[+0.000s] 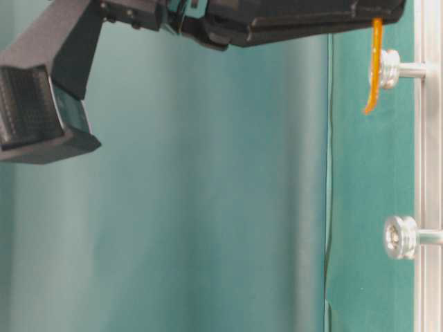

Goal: Hook the rubber onto the shaft.

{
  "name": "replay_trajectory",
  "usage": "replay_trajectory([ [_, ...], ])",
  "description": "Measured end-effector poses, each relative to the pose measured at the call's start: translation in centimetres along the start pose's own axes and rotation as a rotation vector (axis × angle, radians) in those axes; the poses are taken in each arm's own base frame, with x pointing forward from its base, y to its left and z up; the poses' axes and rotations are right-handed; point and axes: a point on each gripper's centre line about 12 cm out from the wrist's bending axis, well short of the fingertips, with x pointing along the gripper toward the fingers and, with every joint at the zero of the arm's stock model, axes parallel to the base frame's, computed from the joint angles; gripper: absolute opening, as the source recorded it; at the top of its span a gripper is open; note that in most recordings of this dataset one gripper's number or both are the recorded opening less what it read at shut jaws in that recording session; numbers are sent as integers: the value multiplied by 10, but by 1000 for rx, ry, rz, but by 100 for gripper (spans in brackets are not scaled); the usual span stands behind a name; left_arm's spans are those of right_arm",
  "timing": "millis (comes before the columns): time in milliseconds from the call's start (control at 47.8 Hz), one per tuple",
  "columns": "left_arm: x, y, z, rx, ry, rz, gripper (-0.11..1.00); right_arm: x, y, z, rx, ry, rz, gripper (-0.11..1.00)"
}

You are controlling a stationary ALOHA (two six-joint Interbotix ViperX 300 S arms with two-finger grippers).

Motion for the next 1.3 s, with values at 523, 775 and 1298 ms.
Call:
replay_trajectory([
  [523, 1, 0, -1, 5, 2, 0, 0, 1, -1, 11, 495, -58, 47, 7],
  [775, 0, 0, -1, 2, 2, 0, 0, 1, -4, 13, 679, -58, 51, 7],
  [1298, 0, 0, 0, 2, 0, 0, 0, 2, -8, 15, 776, -65, 50, 7],
])
